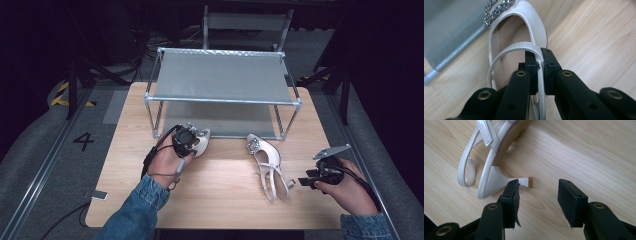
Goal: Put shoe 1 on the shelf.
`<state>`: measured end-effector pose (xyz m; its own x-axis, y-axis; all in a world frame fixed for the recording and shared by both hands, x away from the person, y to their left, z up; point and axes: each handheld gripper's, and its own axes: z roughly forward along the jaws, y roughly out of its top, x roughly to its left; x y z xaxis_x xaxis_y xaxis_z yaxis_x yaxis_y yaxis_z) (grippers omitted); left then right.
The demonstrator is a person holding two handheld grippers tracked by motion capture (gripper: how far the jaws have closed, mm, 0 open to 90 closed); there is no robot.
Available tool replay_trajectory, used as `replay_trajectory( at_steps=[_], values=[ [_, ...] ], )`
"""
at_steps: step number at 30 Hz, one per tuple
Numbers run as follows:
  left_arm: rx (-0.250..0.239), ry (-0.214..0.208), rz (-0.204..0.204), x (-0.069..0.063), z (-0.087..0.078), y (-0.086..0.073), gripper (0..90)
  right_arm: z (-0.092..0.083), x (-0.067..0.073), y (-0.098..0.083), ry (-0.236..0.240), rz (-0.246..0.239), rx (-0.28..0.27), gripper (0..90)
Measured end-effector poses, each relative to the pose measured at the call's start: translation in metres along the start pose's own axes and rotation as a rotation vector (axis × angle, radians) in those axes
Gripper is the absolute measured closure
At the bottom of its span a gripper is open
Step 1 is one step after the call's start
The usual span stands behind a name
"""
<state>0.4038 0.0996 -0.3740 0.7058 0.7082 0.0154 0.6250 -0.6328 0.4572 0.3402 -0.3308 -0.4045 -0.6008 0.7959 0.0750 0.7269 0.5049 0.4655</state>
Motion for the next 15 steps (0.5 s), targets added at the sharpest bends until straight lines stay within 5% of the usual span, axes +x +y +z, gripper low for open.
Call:
replay_trajectory(
  at_steps=[15],
  values=[
    [-0.054, 0.050, -0.005, 0.013, 0.012, 0.038, 85.1, -0.007, 0.006, -0.006, 0.018, -0.003, -0.016, 52.8]
  ],
)
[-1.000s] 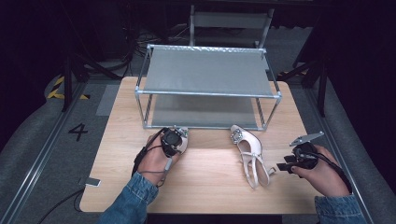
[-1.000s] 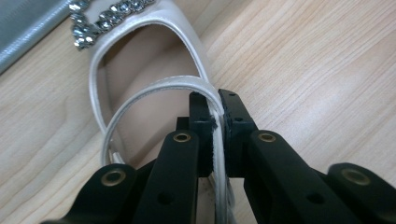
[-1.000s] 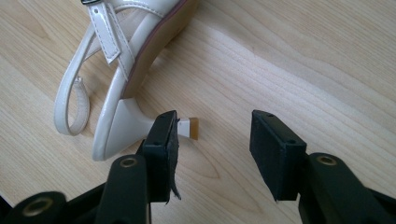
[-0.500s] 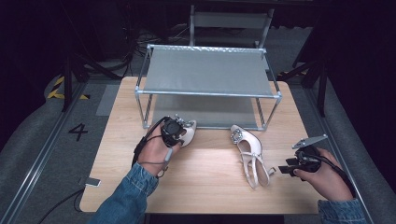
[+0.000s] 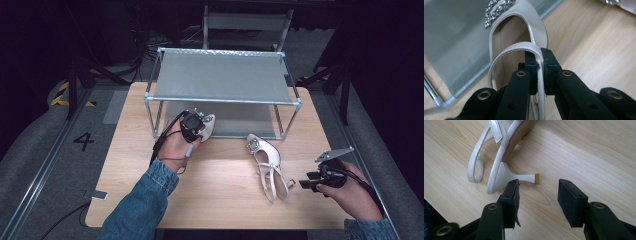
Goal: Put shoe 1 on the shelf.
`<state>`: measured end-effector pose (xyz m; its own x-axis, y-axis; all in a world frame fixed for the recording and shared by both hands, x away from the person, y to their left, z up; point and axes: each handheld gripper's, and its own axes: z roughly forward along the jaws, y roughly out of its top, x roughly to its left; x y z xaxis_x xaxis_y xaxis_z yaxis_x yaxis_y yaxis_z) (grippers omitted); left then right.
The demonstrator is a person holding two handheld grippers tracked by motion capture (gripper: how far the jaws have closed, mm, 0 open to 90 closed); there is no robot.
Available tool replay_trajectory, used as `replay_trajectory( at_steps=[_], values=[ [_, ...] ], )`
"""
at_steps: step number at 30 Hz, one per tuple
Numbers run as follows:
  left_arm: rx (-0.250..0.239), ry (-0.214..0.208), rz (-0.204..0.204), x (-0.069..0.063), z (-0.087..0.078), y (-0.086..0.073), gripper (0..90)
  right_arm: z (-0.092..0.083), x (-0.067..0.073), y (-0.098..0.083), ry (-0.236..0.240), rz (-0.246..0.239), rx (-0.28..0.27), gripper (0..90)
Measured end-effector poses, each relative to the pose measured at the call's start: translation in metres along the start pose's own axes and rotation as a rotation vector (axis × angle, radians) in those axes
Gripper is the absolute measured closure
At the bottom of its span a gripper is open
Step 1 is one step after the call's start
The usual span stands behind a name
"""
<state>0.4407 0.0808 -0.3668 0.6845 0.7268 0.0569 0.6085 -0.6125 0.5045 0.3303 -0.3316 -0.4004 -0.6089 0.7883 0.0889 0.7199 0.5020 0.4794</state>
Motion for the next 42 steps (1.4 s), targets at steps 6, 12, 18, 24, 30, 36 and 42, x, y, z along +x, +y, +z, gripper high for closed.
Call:
replay_trajectory(
  at_steps=[6, 12, 18, 24, 30, 36, 42],
  values=[
    [-0.015, 0.011, -0.016, 0.006, 0.012, 0.009, 85.1, -0.003, -0.001, -0.003, -0.003, 0.006, -0.002, 52.8],
    [-0.016, 0.045, -0.059, 0.012, 0.030, 0.015, 84.9, -0.002, -0.001, -0.005, -0.006, 0.024, 0.003, 52.5],
    [-0.021, 0.049, -0.058, 0.010, 0.045, 0.016, 84.9, -0.002, -0.002, -0.006, -0.003, 0.021, 0.002, 52.5],
    [-0.068, 0.048, -0.105, 0.015, 0.057, 0.019, 84.9, 0.000, 0.000, -0.007, 0.000, 0.015, 0.003, 52.2],
    [-0.082, 0.058, -0.062, 0.022, 0.062, 0.025, 82.4, 0.001, -0.001, -0.008, -0.002, 0.025, 0.007, 52.0],
    [-0.116, 0.027, -0.099, 0.017, 0.067, 0.028, 66.4, 0.003, 0.002, -0.007, 0.004, 0.014, 0.007, 51.3],
    [-0.147, -0.001, -0.104, 0.010, 0.063, 0.026, 42.9, 0.003, 0.000, -0.008, -0.004, 0.016, 0.003, 50.7]
  ],
)
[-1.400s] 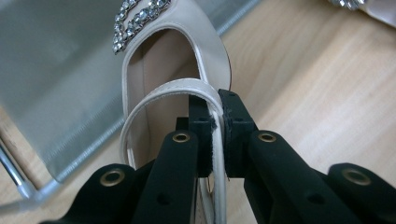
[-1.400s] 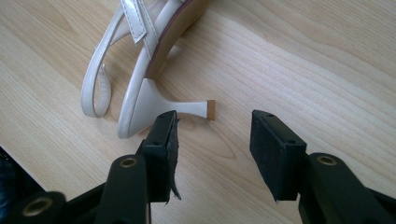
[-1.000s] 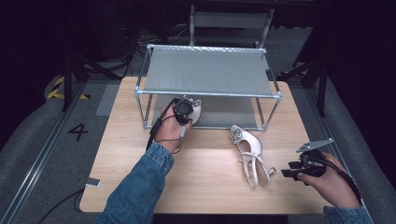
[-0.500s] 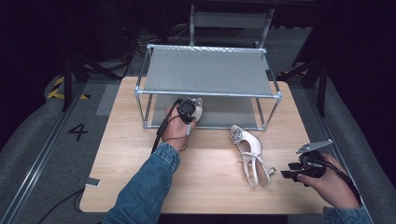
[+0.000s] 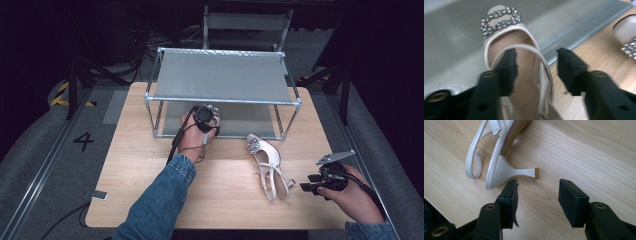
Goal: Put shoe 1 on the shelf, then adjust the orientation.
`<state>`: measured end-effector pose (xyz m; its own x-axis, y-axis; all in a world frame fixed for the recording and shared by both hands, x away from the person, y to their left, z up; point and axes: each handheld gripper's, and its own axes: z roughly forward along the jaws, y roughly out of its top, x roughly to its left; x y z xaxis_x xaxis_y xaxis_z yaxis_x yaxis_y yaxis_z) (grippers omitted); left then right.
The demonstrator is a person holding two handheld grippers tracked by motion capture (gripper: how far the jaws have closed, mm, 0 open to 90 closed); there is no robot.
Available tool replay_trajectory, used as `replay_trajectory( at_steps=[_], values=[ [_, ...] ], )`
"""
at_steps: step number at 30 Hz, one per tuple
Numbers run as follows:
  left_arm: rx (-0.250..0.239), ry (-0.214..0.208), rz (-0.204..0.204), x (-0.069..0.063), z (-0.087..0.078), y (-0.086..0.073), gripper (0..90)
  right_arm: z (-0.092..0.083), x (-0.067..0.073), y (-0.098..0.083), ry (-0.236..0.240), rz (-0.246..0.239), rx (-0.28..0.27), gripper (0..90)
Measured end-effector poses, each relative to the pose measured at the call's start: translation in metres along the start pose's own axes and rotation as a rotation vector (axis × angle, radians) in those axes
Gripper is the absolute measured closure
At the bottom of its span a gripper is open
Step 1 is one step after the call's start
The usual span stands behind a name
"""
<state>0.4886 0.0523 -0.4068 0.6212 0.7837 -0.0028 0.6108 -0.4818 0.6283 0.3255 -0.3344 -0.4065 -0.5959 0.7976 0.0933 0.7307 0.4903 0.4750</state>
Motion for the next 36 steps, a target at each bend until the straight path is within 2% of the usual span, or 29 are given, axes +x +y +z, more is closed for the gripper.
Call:
replay_trajectory(
  at_steps=[1, 2, 3, 4, 5, 8, 11, 12, 13, 17, 20, 22, 25, 27, 30, 32, 36],
  values=[
    [-0.015, 0.001, -0.025, -0.003, -0.006, -0.001, 38.7, 0.000, 0.001, 0.000, 0.003, 0.003, 0.002, 50.5],
    [0.007, -0.006, -0.024, -0.003, -0.009, -0.001, 36.2, 0.001, 0.001, 0.001, 0.004, 0.002, 0.002, 50.4],
    [0.007, -0.006, -0.024, -0.003, -0.009, -0.001, 34.1, 0.001, 0.001, 0.001, 0.004, 0.002, 0.002, 50.4],
    [0.018, -0.021, -0.043, -0.004, -0.011, -0.002, 34.1, 0.001, 0.001, 0.001, 0.006, 0.001, 0.003, 50.3],
    [0.013, -0.034, -0.036, -0.004, -0.014, -0.004, 31.6, 0.002, 0.001, 0.002, 0.005, -0.004, -0.001, 50.1],
    [-0.104, -0.050, -0.016, -0.006, -0.026, -0.013, 28.3, 0.003, 0.002, 0.003, 0.009, -0.006, 0.002, 50.1],
    [-0.125, -0.059, -0.017, -0.006, -0.041, -0.020, 28.1, 0.005, 0.001, 0.004, 0.007, -0.006, 0.005, 50.1],
    [-0.130, -0.059, -0.005, -0.007, -0.050, -0.024, 28.1, 0.006, 0.001, 0.005, 0.007, -0.007, 0.010, 50.0],
    [-0.130, -0.059, -0.005, -0.007, -0.050, -0.024, 28.0, 0.006, 0.001, 0.005, 0.007, -0.007, 0.010, 50.0],
    [-0.131, -0.052, 0.032, -0.011, -0.073, -0.036, 25.4, 0.008, 0.003, 0.008, 0.011, -0.016, 0.009, 49.9],
    [-0.103, -0.046, 0.052, -0.014, -0.087, -0.042, 23.5, 0.009, 0.004, 0.010, 0.014, -0.017, 0.015, 49.8],
    [-0.086, -0.054, 0.049, -0.016, -0.093, -0.048, 22.5, 0.009, 0.005, 0.011, 0.015, -0.022, 0.012, 49.7],
    [-0.032, -0.077, 0.047, -0.016, -0.090, -0.061, 22.8, 0.008, 0.005, 0.012, 0.014, -0.024, 0.009, 49.7],
    [-0.006, -0.070, 0.048, -0.014, -0.088, -0.066, 24.4, 0.008, 0.004, 0.012, 0.010, -0.028, 0.009, 49.8],
    [0.026, -0.065, 0.067, -0.011, -0.086, -0.072, 24.6, 0.009, 0.005, 0.013, 0.011, -0.027, 0.010, 49.8],
    [0.068, -0.087, 0.084, -0.011, -0.080, -0.076, 24.8, 0.010, 0.005, 0.014, 0.015, -0.032, 0.011, 49.7],
    [0.111, -0.069, 0.100, -0.009, -0.066, -0.081, 25.5, 0.012, 0.005, 0.016, 0.012, -0.036, 0.013, 49.7]
  ],
)
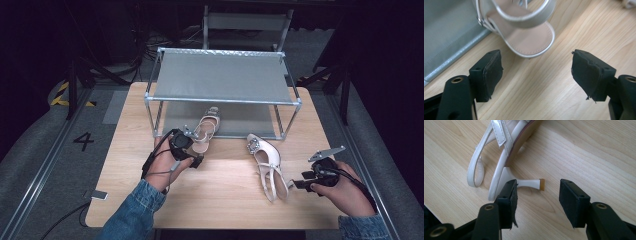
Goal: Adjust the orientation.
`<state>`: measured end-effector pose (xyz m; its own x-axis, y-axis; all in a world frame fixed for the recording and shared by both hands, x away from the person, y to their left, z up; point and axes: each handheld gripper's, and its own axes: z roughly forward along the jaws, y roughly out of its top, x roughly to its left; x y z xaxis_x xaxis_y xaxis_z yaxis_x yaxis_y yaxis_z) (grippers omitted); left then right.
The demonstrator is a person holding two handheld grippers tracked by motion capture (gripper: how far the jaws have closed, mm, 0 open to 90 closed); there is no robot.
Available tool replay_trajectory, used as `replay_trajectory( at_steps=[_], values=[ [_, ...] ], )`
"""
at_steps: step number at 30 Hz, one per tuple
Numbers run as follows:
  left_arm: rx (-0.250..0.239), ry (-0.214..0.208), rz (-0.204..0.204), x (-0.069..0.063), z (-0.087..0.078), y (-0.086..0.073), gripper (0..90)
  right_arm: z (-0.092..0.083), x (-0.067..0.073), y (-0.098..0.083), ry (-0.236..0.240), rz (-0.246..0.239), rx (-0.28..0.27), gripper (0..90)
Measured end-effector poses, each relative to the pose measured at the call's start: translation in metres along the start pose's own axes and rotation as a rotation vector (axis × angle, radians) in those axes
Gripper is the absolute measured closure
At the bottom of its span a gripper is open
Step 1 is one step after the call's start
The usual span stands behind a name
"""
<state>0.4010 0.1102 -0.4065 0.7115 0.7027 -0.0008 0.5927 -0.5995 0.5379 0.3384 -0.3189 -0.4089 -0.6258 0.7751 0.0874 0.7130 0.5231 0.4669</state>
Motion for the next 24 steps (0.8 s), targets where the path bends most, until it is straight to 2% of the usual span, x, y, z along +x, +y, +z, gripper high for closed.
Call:
replay_trajectory(
  at_steps=[4, 10, 12, 14, 16, 19, 22, 24],
  values=[
    [0.016, -0.019, 0.007, 0.002, 0.012, -0.003, 26.2, 0.001, 0.000, 0.000, 0.006, -0.007, 0.000, 49.8],
    [0.031, -0.025, 0.021, 0.005, 0.026, -0.005, 27.4, 0.002, 0.000, 0.000, 0.007, -0.004, 0.005, 49.8],
    [-0.006, -0.003, 0.026, 0.004, 0.032, -0.005, 29.7, 0.002, 0.000, 0.000, 0.008, -0.006, 0.007, 49.9],
    [-0.012, -0.008, 0.018, 0.004, 0.034, -0.004, 38.8, 0.003, 0.000, 0.000, 0.006, -0.005, 0.007, 49.9],
    [-0.042, -0.020, -0.002, 0.005, 0.039, -0.004, 38.7, 0.002, 0.000, -0.001, 0.006, -0.002, 0.008, 50.0],
    [-0.073, -0.015, -0.015, 0.006, 0.044, -0.004, 45.7, 0.002, 0.000, -0.001, 0.004, -0.005, 0.007, 50.0],
    [-0.026, -0.036, -0.021, 0.007, 0.050, -0.005, 48.5, 0.001, -0.001, -0.003, -0.003, 0.008, 0.011, 50.1],
    [-0.013, -0.044, -0.027, 0.006, 0.054, -0.006, 50.5, 0.001, -0.001, -0.004, -0.002, 0.013, 0.016, 50.2]
  ],
)
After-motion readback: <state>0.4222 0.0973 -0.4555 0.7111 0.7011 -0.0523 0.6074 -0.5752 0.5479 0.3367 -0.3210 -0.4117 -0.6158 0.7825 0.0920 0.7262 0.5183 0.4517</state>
